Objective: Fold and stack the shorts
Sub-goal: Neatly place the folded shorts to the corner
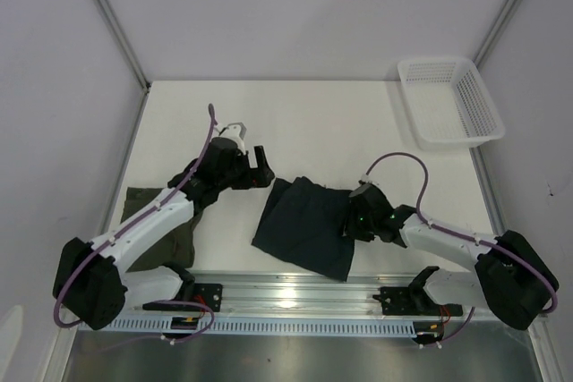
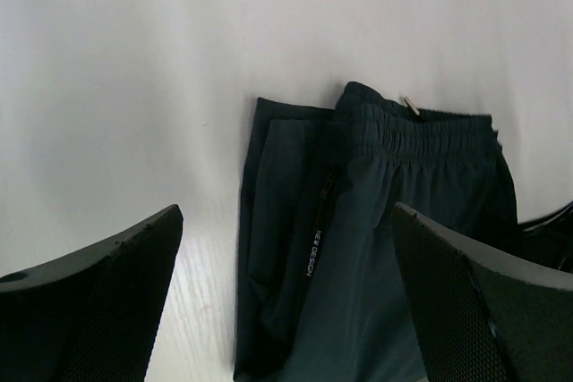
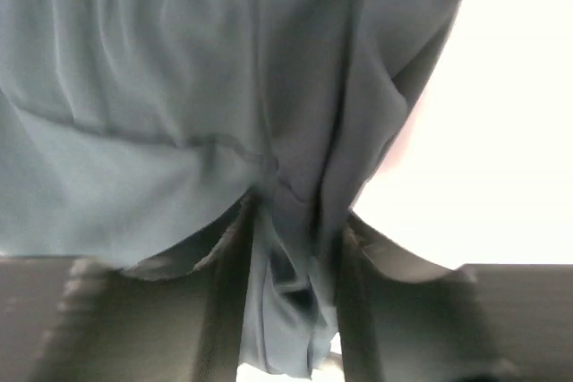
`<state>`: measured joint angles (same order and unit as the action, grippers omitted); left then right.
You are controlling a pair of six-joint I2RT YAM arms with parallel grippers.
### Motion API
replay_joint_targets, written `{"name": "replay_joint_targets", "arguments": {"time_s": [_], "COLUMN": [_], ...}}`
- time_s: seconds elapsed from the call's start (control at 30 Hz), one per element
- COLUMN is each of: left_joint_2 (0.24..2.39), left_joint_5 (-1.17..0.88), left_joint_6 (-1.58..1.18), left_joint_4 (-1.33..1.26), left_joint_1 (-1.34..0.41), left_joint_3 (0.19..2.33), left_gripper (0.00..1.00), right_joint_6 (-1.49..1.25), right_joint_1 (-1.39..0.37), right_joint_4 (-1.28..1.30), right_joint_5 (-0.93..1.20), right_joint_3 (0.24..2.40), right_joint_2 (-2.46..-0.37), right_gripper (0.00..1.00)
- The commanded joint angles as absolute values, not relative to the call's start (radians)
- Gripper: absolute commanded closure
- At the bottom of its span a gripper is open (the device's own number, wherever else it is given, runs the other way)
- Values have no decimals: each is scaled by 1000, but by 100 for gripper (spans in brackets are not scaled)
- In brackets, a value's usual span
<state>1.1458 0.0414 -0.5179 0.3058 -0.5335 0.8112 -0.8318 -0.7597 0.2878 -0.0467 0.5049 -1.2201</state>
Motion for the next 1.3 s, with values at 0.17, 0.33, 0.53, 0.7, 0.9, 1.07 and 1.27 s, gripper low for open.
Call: {"name": "replay_joint_targets", "arguments": {"time_s": [0.17, 0.33, 0.53, 0.7, 0.9, 1.07, 1.27], "left_joint_2": [1210, 1164, 1175, 1262, 1360, 1448, 1480], "left_joint_5": [-204, -261, -265, -293, -308, -249, -221], "left_joint_6": [-474, -502, -488, -480, -489, -509, -528], "left_joint_4": [63, 5, 5, -34, -60, -15, -34], "left_joint_1": [-528, -528, -528, -529, -528, -528, -529], "left_joint_3": [692, 609, 557, 557, 577, 595, 591], "left_gripper": [1, 1, 1, 1, 3, 17, 43], "right_joint_6": [-646, -643, -681, -727, -723, -724, -736], "right_joint_1": [-571, -542, -520, -526, -545, -555, -583], "right_joint_4": [269, 245, 193, 144, 146, 140, 112], "right_joint_5": [153, 193, 244, 249, 239, 224, 213], "right_joint_3": [482, 468, 399, 334, 331, 342, 341], "right_joint_2": [-1175, -1166, -1154, -1103, -1109, -1137, -1166], "right_gripper": [29, 22, 24, 29, 32, 38, 44]}}
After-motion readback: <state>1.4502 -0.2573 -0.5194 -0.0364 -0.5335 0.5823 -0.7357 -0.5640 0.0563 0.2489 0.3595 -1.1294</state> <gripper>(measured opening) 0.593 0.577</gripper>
